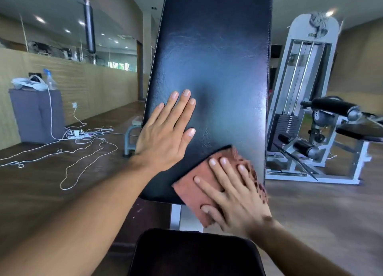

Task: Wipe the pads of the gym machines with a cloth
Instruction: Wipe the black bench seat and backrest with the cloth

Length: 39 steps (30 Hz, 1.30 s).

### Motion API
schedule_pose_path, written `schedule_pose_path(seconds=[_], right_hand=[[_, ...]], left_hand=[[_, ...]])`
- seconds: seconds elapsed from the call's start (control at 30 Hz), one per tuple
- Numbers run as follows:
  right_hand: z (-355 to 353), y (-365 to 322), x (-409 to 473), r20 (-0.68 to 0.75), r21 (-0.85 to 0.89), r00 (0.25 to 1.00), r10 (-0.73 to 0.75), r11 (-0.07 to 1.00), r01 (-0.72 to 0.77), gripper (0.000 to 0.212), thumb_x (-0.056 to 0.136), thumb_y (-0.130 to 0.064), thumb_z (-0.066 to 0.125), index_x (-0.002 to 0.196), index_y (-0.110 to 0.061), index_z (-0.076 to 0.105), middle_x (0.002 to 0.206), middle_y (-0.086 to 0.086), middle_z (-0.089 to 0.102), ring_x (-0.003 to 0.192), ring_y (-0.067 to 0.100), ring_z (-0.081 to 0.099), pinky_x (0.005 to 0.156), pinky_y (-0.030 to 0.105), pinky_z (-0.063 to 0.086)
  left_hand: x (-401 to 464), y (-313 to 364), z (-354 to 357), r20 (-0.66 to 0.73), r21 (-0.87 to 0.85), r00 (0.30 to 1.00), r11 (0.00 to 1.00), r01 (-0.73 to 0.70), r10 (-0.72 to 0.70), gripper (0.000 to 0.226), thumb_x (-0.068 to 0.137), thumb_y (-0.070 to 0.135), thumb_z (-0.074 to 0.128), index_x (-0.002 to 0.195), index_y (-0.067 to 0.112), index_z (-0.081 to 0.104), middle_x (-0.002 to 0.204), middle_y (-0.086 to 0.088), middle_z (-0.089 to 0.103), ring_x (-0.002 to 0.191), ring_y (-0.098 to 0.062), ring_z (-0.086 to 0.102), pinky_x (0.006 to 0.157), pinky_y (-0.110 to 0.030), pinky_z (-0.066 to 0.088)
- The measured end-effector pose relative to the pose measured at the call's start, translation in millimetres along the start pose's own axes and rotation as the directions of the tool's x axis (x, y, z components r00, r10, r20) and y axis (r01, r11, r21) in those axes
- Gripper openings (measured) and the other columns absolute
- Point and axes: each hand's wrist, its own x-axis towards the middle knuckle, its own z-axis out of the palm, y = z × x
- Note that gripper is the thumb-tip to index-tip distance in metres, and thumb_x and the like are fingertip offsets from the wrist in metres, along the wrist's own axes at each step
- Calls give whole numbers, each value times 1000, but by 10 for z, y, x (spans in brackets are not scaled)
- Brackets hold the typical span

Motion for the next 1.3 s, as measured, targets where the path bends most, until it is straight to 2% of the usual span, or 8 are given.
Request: schedule_pose_path(seconds=[0.13,0.27,0.4,0.53,0.8,0.97,1.2,1.3], right_hand=[[-5,27,91,4,-37,998,-56,998,56,70,92,-65,45,155,-39,30,166,9,10,149,30,22,116,52,16],[-165,-133,464,-63,41,973,220,975,-218,68,94,-63,39,155,-35,29,165,15,13,151,36,17,117,58,14],[-83,-574,605,-31,62,995,92,994,-90,70,93,-62,44,156,-37,26,166,13,7,152,33,12,119,55,2],[-9,-631,680,-31,43,999,-40,998,41,71,91,-64,46,155,-40,27,167,9,9,153,29,15,120,52,1],[-289,205,766,-144,24,908,393,919,-393,72,92,-66,35,156,-36,23,165,17,12,151,39,15,118,59,10],[-410,328,1069,-144,105,861,488,873,-477,70,93,-65,30,156,-36,22,167,14,4,153,35,3,118,60,6],[-620,332,1672,-191,142,843,503,864,-483,69,95,-63,30,157,-36,18,167,16,0,153,36,0,116,64,4],[-569,116,1752,-189,15,939,287,957,-289,66,96,-62,33,156,-37,24,166,18,7,152,39,9,116,63,6]], left_hand=[[27,-88,-61,-1,-194,1000,981,-19,19,53,105,32,30,154,13,30,164,-3,21,151,-22,17,121,-33,11],[0,-159,-192,5,-399,1000,917,1,1,49,104,25,34,150,6,37,161,-8,27,150,-21,21,123,-27,11],[-243,-424,-221,12,-341,998,938,60,-59,48,103,19,35,149,4,39,161,-8,27,150,-22,22,119,-47,27],[-374,-613,-268,72,-295,997,954,48,-28,49,102,19,35,149,7,38,161,-4,29,149,-21,26,115,-50,34],[-752,-327,-265,78,-250,992,961,116,-100,54,101,29,40,151,9,34,164,-5,21,151,-22,20,120,-46,25],[-1024,59,-51,157,-72,986,997,-38,48,69,98,45,43,155,10,25,165,-9,16,152,-26,15,118,-44,22],[-1016,175,167,172,82,985,997,10,-24,76,98,53,34,158,13,12,165,-9,12,153,-26,10,119,-42,11],[-1026,167,197,149,89,989,996,-5,-8,71,101,53,28,158,13,14,165,-10,15,152,-27,12,120,-42,12]])
